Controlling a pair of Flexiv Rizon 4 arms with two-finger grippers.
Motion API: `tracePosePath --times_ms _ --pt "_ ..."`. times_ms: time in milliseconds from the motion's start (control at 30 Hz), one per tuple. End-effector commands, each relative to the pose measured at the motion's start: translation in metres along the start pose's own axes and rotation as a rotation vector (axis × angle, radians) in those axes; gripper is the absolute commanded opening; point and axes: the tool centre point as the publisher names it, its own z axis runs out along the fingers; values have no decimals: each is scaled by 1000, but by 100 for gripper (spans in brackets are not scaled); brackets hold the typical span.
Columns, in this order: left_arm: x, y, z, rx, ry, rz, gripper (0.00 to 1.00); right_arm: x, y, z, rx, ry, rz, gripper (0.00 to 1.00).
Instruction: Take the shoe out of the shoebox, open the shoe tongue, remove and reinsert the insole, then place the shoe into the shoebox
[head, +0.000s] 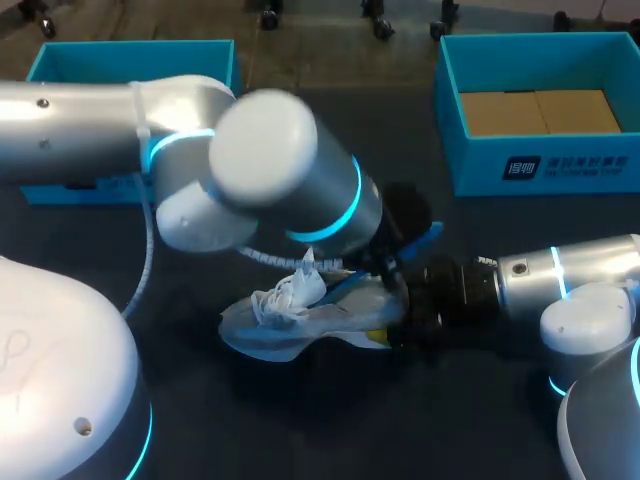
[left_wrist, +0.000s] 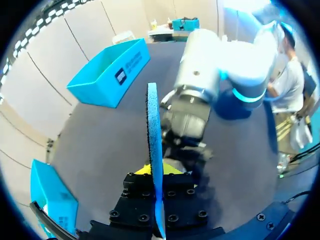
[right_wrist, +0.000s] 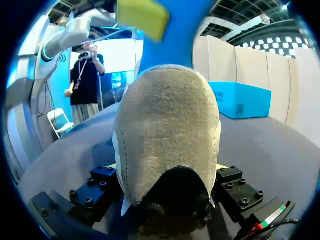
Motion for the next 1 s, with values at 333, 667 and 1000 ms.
tracePosePath --times_ms 333,667,1000 --pt "9 -51 -46 34 367 -79 0 0 1 0 4 0 1 0" --pt "9 -51 -46 34 367 -79 0 0 1 0 4 0 1 0" --pt "15 -61 -70 106 366 -146 0 0 1 0 4 0 1 0"
